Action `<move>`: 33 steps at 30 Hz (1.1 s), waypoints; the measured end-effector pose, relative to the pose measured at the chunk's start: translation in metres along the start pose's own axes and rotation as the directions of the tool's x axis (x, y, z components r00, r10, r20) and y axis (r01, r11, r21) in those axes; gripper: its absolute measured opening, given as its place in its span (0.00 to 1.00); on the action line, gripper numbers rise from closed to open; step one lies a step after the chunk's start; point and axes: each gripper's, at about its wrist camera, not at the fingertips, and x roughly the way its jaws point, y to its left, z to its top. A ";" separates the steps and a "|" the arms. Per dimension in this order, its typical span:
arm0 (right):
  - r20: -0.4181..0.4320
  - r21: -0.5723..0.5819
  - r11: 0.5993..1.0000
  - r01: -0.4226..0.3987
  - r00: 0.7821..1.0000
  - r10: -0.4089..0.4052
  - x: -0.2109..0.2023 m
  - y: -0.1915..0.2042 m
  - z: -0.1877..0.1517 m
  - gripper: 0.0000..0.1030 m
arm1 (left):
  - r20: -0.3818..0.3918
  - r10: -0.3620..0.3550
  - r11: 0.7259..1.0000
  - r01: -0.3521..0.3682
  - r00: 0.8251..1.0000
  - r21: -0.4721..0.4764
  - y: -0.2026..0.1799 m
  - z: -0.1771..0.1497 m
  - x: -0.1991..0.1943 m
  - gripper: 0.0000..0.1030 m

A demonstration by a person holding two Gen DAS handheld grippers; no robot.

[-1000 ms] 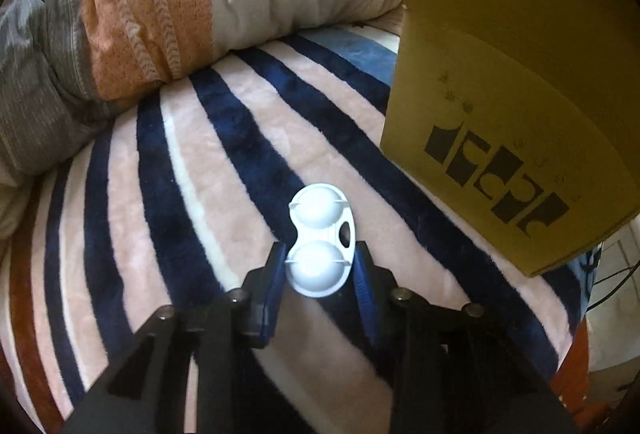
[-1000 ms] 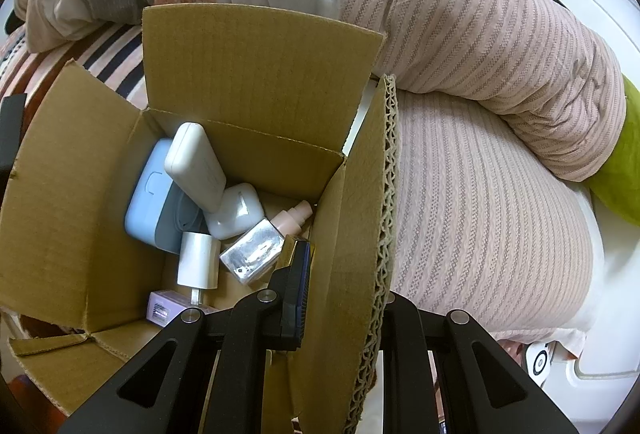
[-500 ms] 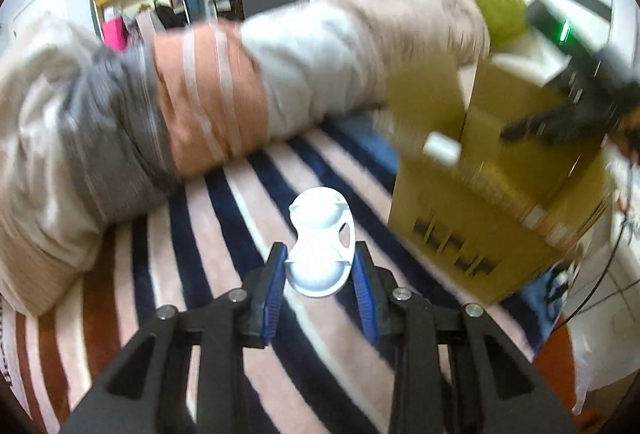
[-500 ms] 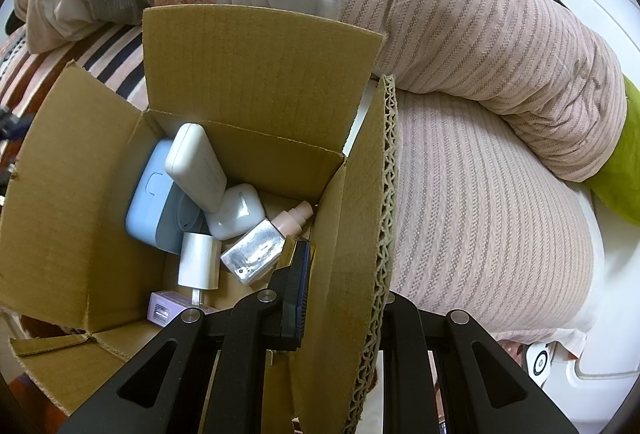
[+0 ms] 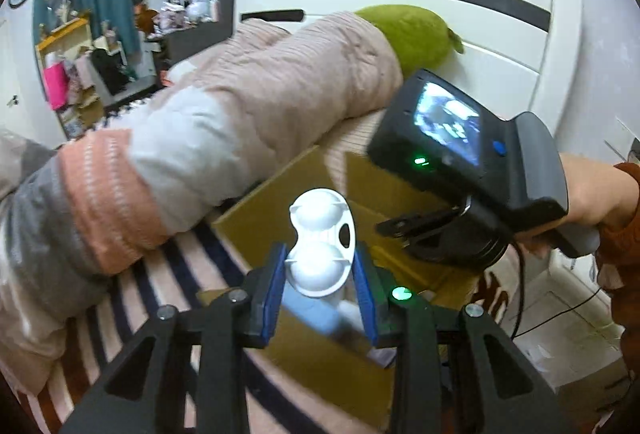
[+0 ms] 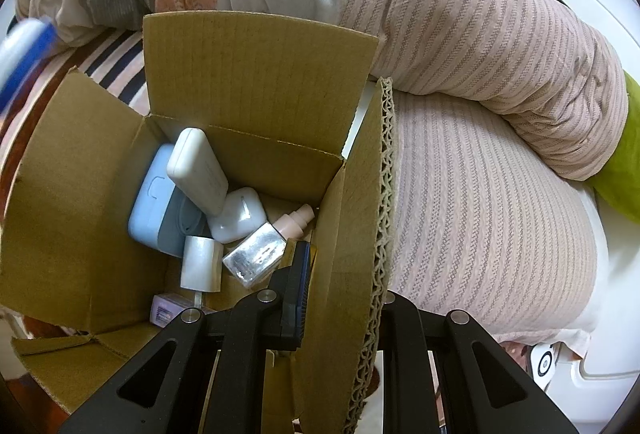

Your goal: Organize rigid objects

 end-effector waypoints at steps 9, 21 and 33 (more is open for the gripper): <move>0.001 -0.002 1.000 0.003 1.000 -0.003 -0.001 0.000 -0.001 0.12 | -0.070 -0.051 0.998 0.053 0.996 0.026 -0.022 0.000 0.030 0.29; 0.010 0.007 1.000 -0.005 1.000 0.005 -0.003 -0.003 -0.001 0.17 | -0.041 -0.012 1.000 0.012 0.999 -0.001 -0.017 -0.011 0.013 0.88; 0.150 0.038 0.999 0.025 0.988 -0.031 -0.049 0.001 -0.018 0.66 | 0.059 0.064 0.993 -0.057 0.996 -0.101 0.005 -0.027 -0.054 0.99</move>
